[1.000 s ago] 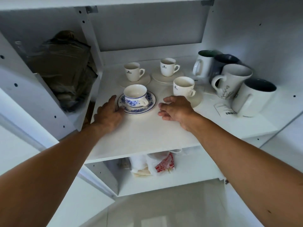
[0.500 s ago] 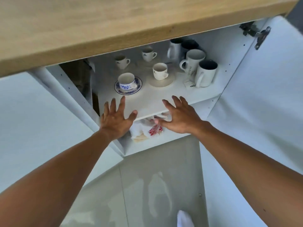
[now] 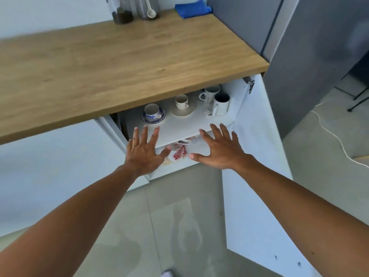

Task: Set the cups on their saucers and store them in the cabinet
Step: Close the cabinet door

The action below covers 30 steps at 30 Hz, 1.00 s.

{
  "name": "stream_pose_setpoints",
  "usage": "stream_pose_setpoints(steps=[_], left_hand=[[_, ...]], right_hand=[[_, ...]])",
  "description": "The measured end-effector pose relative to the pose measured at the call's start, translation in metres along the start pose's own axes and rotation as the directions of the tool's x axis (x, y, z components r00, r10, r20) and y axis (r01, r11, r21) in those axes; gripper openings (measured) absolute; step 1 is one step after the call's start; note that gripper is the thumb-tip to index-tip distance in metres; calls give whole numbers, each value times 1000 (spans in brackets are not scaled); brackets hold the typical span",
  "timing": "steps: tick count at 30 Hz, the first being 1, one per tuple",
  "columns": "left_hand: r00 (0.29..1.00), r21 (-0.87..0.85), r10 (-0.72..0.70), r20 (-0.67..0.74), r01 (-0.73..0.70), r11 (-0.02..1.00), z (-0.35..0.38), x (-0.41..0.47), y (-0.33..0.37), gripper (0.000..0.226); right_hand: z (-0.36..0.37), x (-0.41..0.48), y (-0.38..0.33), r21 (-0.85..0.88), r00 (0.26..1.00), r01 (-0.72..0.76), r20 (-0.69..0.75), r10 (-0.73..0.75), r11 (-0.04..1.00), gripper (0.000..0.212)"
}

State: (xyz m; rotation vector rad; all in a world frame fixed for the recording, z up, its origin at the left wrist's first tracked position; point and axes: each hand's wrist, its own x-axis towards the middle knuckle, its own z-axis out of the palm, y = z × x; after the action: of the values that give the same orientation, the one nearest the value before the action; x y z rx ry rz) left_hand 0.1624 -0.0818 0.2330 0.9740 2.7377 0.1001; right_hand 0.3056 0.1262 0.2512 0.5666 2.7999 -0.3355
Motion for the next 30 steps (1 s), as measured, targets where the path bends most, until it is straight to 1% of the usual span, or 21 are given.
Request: stream_pose_setpoints(steps=[3,6,9,12,15,18,22,24,26,27,28,30], left_hand=[[1000,-48,6,1,-6,999,-19,-18,24,90],[1000,-150,2,8,-1,989,-27,-38,52,89],[999,-244,19,44,-8,970,-27,-63,81,85],[994,-286,39,101,-9,958,-22,-88,110,83],[986,-313,63,156,-11,950,-16,-112,140,82],[977,-402,112,183,-30,915,-12,-138,167,82],[952,-431,209,226,-94,897,-2,-177,198,87],[933,-429,257,253,-130,894,6,-194,211,84],[915,-432,286,284,-144,890,15,-210,222,79],[906,-432,297,301,-148,889,20,-217,227,78],[895,-433,311,319,-155,888,26,-223,231,78],[869,-444,348,351,-173,879,37,-236,239,78]], right_hand=[[-25,-34,9,-1,1000,-6,0,6,1000,99],[-43,-72,18,3,1000,-18,14,18,1000,97],[-55,-118,29,47,1000,-14,-5,14,999,92],[-55,-163,44,86,999,-23,-23,25,996,88],[-44,-202,62,145,996,-80,-23,84,986,87],[-26,-236,83,235,985,-158,-23,168,959,89],[10,-280,102,322,964,-267,88,252,908,88],[28,-298,108,327,948,-314,151,279,891,85],[45,-311,111,398,939,-343,184,292,851,91],[50,-316,110,470,933,-361,196,303,805,93],[54,-319,109,549,925,-380,210,317,745,89],[54,-324,106,658,908,-414,250,337,629,75]])
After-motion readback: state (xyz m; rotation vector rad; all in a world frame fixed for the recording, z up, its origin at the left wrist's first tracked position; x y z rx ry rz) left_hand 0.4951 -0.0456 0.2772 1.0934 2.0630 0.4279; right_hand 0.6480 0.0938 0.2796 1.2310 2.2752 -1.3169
